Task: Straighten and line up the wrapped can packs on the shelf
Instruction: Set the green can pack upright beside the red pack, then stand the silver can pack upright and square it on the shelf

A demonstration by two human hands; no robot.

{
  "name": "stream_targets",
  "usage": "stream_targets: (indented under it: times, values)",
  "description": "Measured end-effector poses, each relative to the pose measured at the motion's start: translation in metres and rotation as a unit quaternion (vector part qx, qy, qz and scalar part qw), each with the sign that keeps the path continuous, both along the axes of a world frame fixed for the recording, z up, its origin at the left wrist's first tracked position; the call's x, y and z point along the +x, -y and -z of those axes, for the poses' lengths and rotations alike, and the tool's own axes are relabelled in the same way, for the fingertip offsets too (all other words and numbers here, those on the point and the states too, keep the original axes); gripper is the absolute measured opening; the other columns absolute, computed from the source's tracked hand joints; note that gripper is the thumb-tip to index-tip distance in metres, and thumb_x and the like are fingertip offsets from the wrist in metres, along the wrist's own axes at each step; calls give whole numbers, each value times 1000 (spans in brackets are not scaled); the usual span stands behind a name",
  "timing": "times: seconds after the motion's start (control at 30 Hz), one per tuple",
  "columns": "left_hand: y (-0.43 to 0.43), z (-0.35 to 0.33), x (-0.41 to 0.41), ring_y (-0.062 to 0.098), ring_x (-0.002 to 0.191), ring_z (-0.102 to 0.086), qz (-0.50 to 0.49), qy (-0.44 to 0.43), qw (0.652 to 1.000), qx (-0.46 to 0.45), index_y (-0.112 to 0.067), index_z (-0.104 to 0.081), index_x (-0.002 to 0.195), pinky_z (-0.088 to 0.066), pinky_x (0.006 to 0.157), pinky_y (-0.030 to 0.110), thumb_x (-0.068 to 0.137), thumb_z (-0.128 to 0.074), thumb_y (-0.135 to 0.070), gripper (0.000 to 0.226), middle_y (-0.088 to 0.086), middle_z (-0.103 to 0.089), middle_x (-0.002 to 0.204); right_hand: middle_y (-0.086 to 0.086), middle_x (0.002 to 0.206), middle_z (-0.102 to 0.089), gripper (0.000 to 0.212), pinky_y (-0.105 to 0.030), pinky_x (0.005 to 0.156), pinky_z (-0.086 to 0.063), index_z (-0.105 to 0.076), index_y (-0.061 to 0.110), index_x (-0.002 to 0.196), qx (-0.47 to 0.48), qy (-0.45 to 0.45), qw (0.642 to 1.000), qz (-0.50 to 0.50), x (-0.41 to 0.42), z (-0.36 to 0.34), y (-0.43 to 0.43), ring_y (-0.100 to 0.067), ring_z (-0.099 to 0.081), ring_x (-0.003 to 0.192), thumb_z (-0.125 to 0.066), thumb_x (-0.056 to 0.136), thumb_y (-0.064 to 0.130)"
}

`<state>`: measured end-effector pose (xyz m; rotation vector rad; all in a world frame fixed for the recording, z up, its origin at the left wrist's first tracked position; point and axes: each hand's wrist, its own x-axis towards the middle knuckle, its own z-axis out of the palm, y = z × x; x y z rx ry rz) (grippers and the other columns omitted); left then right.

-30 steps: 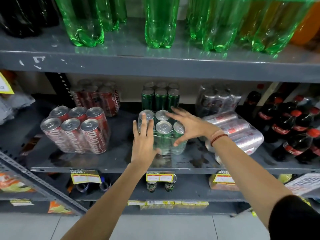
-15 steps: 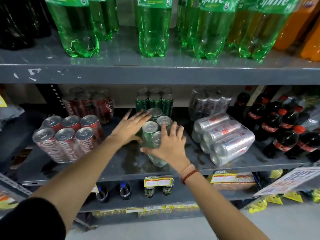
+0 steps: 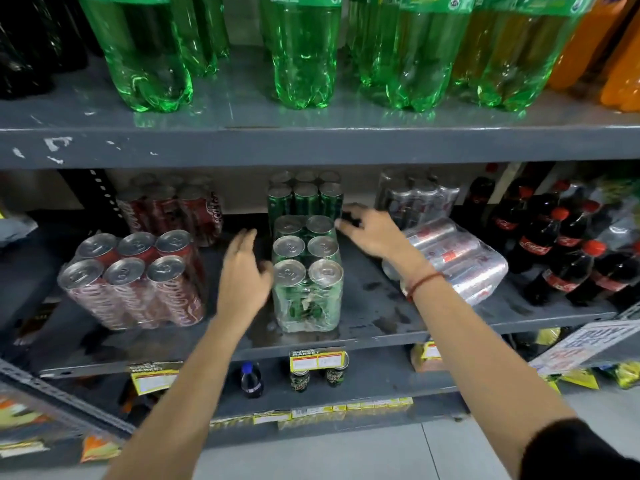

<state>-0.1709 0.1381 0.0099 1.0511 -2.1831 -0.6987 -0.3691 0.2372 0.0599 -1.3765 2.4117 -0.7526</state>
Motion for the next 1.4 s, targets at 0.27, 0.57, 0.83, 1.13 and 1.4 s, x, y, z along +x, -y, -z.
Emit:
stream_targets:
  times: [0.27, 0.57, 0.83, 1.13, 1.4]
  values:
    - [-78, 27, -56, 31, 145, -8, -68, 163, 984, -35, -4, -15, 146, -20, 112, 55, 72, -52, -73, 107, 11, -17, 156, -8, 152, -36, 43, -39, 118, -20, -39, 16, 143, 69, -57, 976, -198, -4, 37, 61, -26, -29, 142, -37, 101, 29]
    - [-19, 34, -36, 22, 146, -4, 104, 177, 972, -118, -17, -20, 147, -2, 113, 61, 60, -59, -74, 110, -2, -22, 156, 0, 153, -36, 47, -45, 109, -28, -40, 28, 142, 14, -168, 982, -81, -20, 57, 25, -30, -31, 135, -40, 98, 43]
    - [70, -9, -33, 18, 145, -15, 270, 302, 913, -51, -27, -16, 148, -21, 118, 41, 62, -81, -39, 108, -2, -8, 159, -21, 153, -28, 86, -42, 108, -29, -38, 16, 143, -32, -173, 984, 0, 22, 79, -22, -35, -33, 120, -51, 78, 71]
    - [65, 1, -31, 19, 146, -12, 266, 285, 919, -55, -22, -12, 149, -23, 117, 43, 62, -84, -30, 113, 1, -5, 160, -17, 156, -22, 77, -43, 110, -27, -31, 22, 146, -30, -136, 990, 5, 28, 72, -26, -36, -29, 128, -53, 84, 61]
    - [7, -41, -97, 22, 144, -15, 298, 220, 926, -76, -26, -9, 149, -18, 114, 32, 70, -74, -49, 104, 4, -14, 158, -24, 145, -34, 68, -43, 108, -27, -42, 10, 138, -206, -70, 939, 266, -38, 55, -116, -41, -32, 131, -67, 83, 41]
